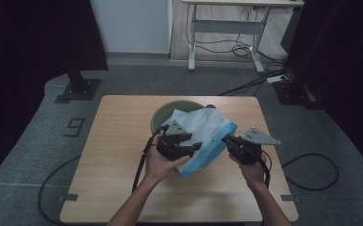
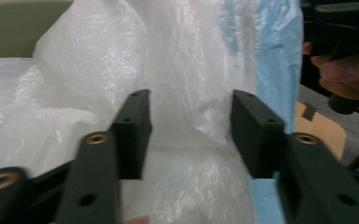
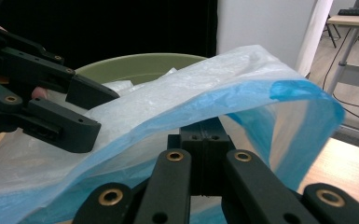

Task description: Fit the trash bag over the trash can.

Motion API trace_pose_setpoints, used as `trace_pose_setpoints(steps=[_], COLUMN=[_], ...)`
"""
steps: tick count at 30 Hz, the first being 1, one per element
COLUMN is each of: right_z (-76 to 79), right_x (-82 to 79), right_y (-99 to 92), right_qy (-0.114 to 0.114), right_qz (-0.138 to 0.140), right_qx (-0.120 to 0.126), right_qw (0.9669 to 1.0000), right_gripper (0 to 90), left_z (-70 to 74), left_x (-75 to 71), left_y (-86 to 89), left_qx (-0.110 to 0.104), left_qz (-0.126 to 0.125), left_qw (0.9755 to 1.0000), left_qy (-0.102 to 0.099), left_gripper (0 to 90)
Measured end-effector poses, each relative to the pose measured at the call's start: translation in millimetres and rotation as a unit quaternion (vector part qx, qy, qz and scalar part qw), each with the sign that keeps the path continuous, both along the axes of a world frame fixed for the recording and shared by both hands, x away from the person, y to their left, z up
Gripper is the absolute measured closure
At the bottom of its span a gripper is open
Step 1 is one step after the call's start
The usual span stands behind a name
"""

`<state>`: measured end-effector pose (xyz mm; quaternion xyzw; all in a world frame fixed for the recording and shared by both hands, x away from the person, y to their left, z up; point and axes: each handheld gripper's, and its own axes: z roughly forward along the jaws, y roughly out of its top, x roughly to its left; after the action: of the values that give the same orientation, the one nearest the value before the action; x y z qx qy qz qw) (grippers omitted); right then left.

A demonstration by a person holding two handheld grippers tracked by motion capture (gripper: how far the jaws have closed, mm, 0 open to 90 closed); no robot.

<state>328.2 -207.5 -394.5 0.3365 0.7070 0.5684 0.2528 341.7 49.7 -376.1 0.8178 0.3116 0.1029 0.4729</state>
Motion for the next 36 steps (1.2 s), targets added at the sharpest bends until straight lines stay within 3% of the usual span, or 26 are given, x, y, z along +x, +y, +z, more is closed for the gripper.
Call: trace_pose_setpoints(steps=[7,13,20,22,26,36], right_z=[-1.1,-1.0,-2.3,-3.5,-5.4,-6.8], right_x=[-1.2,-1.3,0.0,1.1,2.4,8.7], right_y=[0.2,-0.2,-2.4,-3.6,-5.4,-7.9], right_qy=[-0.001,0.001,0.004,0.006,0.010,0.014], right_qz=[0.003,0.004,0.001,-0.001,-0.003,-0.013], right_qx=[-0.001,-0.005,-0.009,-0.009,-0.010,-0.018], right_qw=[1.0000,1.0000,1.0000,0.9999,0.9999,0.9997], right_gripper=[88.8,88.8,88.8,88.9,88.9,88.8], left_z=[3.5,9.0,14.9,16.5,19.5,22.2], left_x=[0.4,1.5,11.5,15.4,20.8,31.5], left_y=[4.1,10.8,27.6,34.4,45.4,67.7], left_qx=[-0.033,-0.066,-0.127,-0.150,-0.170,-0.187], left_qz=[-0.026,-0.031,-0.015,-0.010,0.004,0.047], left_qw=[0.9991,0.9974,0.9918,0.9887,0.9854,0.9811], left_qy=[0.009,0.002,0.002,0.008,0.005,-0.006], left_gripper=[75.9,88.3,89.7,89.8,89.8,89.9])
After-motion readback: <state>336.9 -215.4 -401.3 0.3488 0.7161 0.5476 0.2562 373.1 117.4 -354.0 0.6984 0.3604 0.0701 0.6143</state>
